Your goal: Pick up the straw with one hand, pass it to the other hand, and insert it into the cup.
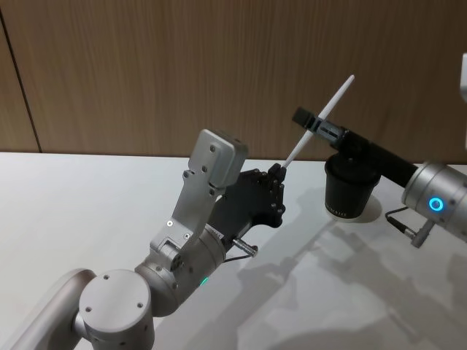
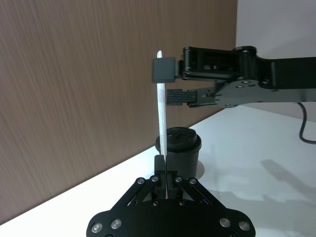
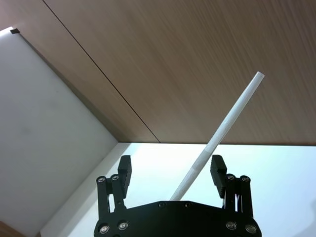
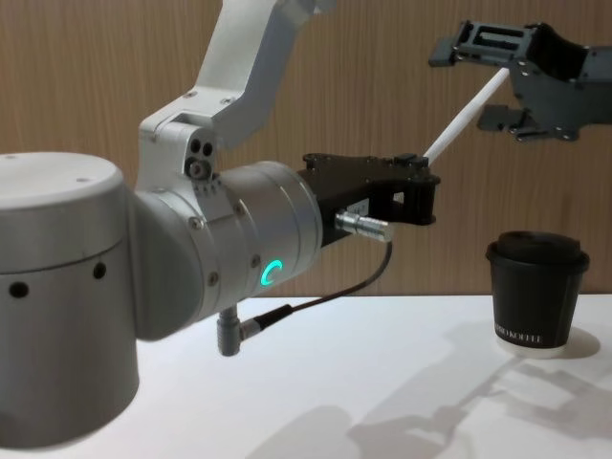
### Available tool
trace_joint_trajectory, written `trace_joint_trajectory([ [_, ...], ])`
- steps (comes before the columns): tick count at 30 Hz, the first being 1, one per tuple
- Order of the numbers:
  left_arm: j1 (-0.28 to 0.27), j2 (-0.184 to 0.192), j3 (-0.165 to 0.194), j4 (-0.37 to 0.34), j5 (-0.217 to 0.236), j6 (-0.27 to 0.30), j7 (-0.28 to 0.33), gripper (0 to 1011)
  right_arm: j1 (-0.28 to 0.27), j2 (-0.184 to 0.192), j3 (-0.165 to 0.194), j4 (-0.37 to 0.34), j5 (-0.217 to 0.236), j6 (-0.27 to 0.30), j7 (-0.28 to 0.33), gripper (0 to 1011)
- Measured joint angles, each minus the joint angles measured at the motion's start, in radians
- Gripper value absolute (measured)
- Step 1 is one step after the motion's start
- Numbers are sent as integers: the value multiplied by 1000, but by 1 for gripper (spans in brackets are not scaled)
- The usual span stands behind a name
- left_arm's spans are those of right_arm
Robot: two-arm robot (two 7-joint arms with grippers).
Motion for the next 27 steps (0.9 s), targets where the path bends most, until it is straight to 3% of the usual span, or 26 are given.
trace_joint_trajectory([
  [27, 0, 0, 0, 0, 0, 0, 0, 21, 83, -27, -31, 122, 5, -18, -44, 968],
])
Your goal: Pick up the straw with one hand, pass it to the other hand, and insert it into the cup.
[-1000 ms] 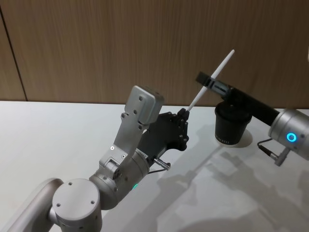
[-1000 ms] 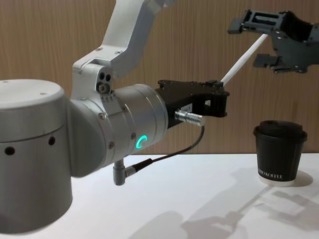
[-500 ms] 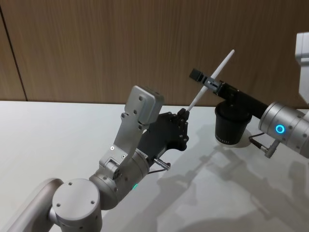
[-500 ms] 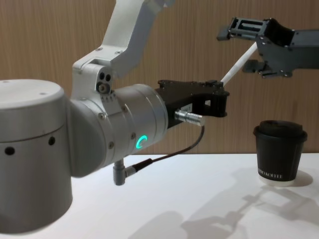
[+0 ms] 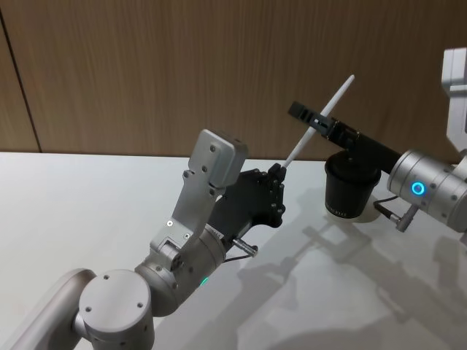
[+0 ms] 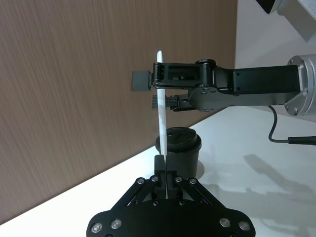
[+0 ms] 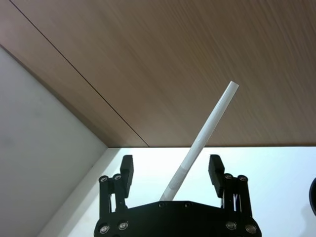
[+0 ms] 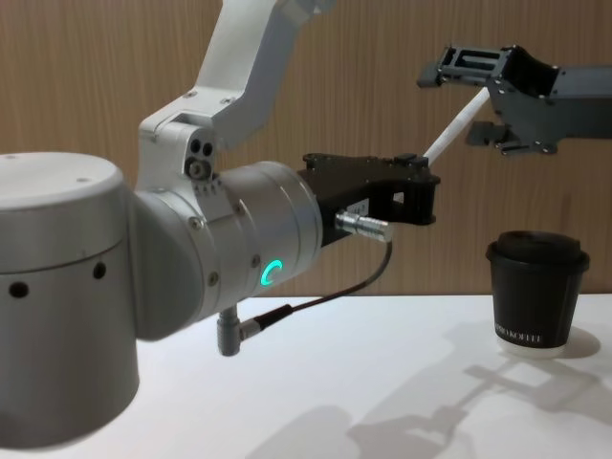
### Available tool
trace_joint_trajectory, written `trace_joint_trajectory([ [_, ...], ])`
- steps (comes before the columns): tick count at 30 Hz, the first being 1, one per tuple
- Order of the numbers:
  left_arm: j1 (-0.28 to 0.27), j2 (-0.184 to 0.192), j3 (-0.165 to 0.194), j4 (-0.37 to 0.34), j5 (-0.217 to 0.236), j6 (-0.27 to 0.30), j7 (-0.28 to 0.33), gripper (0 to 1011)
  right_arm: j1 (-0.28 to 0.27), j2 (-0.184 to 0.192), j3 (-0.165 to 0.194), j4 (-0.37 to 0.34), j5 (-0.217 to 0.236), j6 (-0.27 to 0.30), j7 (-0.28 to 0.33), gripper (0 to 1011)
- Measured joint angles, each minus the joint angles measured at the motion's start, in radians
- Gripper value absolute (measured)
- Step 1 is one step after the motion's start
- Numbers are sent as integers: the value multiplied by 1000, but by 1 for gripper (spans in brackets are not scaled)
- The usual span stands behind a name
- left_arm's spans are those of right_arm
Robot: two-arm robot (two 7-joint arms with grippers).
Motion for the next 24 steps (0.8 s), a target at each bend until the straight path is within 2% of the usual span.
trace_joint_trajectory([
  [7, 0, 0, 0, 0, 0, 0, 0, 21, 7, -1, -2, 11, 0, -4, -6, 810],
  [10, 0, 0, 0, 0, 0, 0, 0, 21, 9, -2, -3, 15, 0, -5, -8, 688],
  [11, 0, 0, 0, 0, 0, 0, 0, 21, 9, -2, -3, 15, 0, -5, -8, 688],
  [15, 0, 0, 0, 0, 0, 0, 0, 21, 11, -2, -3, 19, 0, -6, -11, 533],
  [24, 0, 0, 0, 0, 0, 0, 0, 19, 14, -3, -4, 22, 0, -7, -12, 272],
])
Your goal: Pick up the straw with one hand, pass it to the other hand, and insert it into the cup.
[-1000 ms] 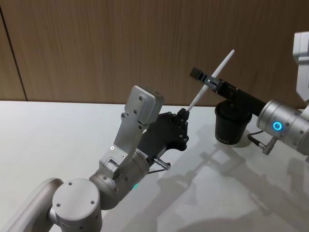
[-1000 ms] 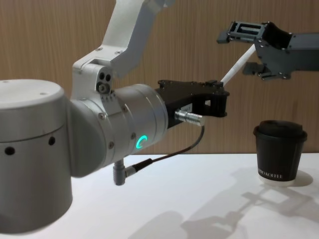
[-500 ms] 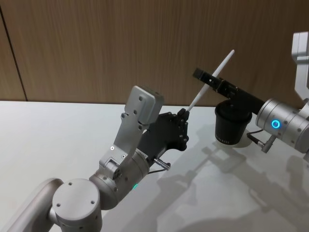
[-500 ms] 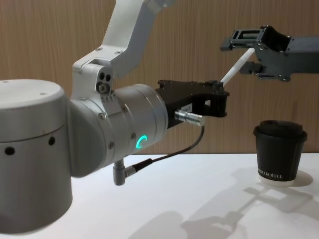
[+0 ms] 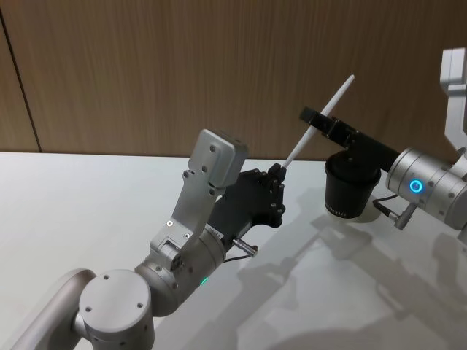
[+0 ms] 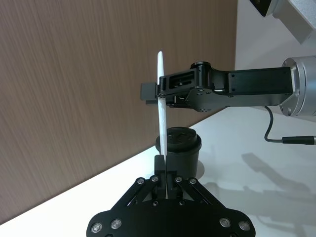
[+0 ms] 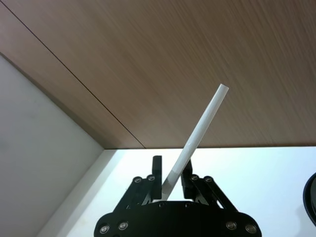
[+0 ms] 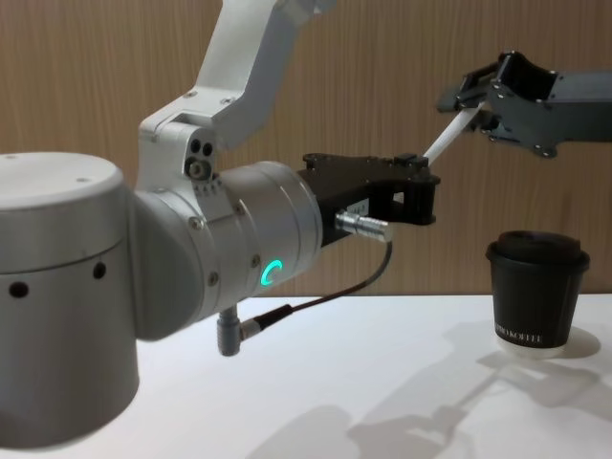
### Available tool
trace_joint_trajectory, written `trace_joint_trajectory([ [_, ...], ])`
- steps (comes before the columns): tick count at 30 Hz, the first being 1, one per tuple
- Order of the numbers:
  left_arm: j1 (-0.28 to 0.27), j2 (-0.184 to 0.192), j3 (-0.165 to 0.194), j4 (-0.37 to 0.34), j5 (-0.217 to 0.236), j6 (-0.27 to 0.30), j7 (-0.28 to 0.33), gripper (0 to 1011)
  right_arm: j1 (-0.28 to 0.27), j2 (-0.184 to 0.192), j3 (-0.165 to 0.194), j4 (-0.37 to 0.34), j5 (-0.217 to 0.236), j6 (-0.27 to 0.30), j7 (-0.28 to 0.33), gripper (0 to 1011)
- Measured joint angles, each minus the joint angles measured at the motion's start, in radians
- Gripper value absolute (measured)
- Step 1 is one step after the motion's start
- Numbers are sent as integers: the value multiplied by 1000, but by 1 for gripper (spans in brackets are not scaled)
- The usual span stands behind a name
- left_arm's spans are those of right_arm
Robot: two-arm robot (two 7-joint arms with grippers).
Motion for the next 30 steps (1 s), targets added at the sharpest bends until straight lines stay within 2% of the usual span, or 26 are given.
trace_joint_trajectory([
  [4, 0, 0, 0, 0, 0, 0, 0, 21, 0, -1, 0, 1, 0, 0, 0, 142],
  [9, 0, 0, 0, 0, 0, 0, 0, 21, 1, 0, 0, 1, 0, -1, 0, 79],
  [25, 0, 0, 0, 0, 0, 0, 0, 22, -14, 0, -2, -21, 0, -10, -12, 6],
  [28, 0, 0, 0, 0, 0, 0, 0, 60, -22, 0, -5, -34, -1, -14, -16, 6],
  [30, 0, 0, 0, 0, 0, 0, 0, 123, -27, 0, -7, -43, -2, -18, -19, 6],
])
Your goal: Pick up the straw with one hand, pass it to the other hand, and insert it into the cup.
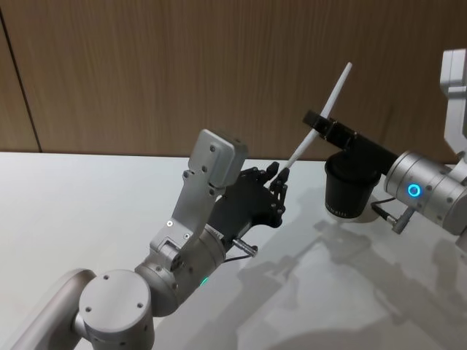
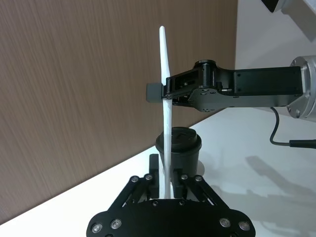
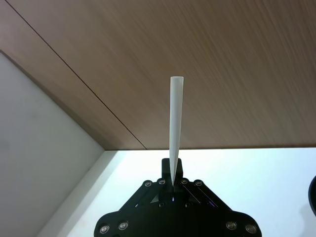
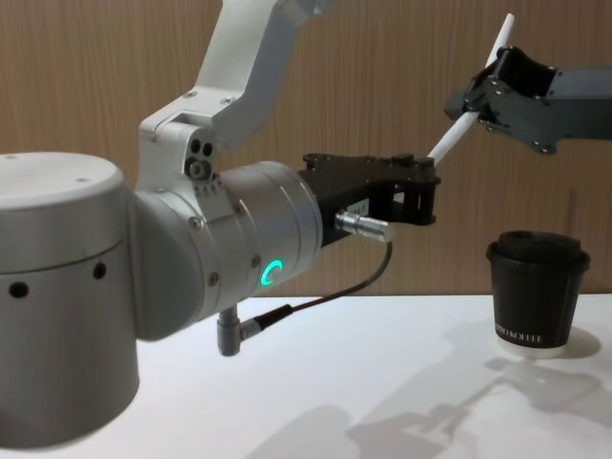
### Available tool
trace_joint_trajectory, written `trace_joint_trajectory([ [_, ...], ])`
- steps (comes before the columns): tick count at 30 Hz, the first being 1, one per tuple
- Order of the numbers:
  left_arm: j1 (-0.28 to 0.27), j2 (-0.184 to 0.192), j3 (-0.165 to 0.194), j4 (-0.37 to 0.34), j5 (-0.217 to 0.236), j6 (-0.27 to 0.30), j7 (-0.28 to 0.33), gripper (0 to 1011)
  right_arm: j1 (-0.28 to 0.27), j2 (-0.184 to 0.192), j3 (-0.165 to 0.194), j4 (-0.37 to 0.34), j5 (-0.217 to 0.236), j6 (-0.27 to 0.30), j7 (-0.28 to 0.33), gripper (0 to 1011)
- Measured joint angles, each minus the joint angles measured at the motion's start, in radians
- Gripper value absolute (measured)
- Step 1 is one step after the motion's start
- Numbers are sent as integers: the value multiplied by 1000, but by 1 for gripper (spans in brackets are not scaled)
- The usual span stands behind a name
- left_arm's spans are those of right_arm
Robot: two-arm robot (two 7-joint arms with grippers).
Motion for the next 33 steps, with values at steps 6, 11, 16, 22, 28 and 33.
trace_joint_trajectory([
  [6, 0, 0, 0, 0, 0, 0, 0, 304, -13, -1, -5, -22, -6, -17, -9, 6],
  [11, 0, 0, 0, 0, 0, 0, 0, 450, -21, 4, -13, -37, -23, -40, -12, 6],
  [16, 0, 0, 0, 0, 0, 0, 0, 629, -25, 17, -26, -53, -58, -82, -12, 6],
  [22, 0, 0, 0, 0, 0, 0, 0, 793, -26, 33, -41, -64, -107, -140, -13, 6],
  [28, 0, 0, 0, 0, 0, 0, 0, 961, -20, 58, -57, -72, -178, -221, -17, 6],
  [33, 0, 0, 0, 0, 0, 0, 0, 1003, -12, 73, -68, -73, -231, -272, -25, 6],
])
